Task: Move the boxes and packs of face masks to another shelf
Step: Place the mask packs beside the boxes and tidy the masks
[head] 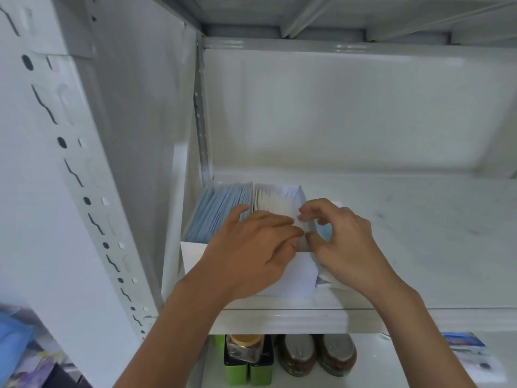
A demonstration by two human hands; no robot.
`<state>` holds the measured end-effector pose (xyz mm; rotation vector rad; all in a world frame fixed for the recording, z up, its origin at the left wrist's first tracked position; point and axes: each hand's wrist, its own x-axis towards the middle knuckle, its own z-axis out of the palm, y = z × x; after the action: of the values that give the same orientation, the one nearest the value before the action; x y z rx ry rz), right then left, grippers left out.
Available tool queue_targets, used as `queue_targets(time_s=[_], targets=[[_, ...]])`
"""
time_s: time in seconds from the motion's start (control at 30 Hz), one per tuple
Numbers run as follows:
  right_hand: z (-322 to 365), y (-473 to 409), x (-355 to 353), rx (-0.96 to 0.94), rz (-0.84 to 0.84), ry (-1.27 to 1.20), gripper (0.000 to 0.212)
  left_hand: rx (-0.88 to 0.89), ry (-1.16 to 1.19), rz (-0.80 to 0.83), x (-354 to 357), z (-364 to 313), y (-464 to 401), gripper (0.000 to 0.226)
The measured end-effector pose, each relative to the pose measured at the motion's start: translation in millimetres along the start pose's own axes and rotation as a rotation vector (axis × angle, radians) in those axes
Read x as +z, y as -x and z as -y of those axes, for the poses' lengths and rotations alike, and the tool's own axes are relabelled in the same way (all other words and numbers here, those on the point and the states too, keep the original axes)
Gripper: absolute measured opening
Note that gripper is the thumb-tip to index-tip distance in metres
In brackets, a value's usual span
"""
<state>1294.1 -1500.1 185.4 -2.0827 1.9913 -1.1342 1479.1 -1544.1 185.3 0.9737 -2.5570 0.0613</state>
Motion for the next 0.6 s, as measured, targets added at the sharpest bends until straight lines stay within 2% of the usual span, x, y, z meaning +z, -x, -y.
queue_targets(time_s=[0.07, 0.17, 0.27, 0.37, 0.6], targets=[[1.4, -3.4, -1.7, 0.01, 0.005, 0.166, 0.039, -0.031, -0.006, -0.004, 0.1, 1.2, -0.6, 0.059], [5.9, -13.9, -7.6, 0.078, 0.066, 0.393, 0.039, -0.069, -0.007, -0.045, -0.5, 1.9, -1.3, 0.057], [12.6, -24.8, -9.9, 0.2, 0.173, 0.353, 0.036, -0.066, -0.022, -0.041, 2.3, 1.8, -1.6, 0.053], [17.7, -29.2, -6.1, 0.246, 0.26, 0.351, 0.041, -0.057, -0.026, -0.026, 3.0, 1.7, -2.8, 0.049], [24.3, -32.0, -6.7, 0.196, 0.256, 0.469, 0.051, -0.043, -0.007, -0.027, 4.0, 2.0, -2.8, 0.058]])
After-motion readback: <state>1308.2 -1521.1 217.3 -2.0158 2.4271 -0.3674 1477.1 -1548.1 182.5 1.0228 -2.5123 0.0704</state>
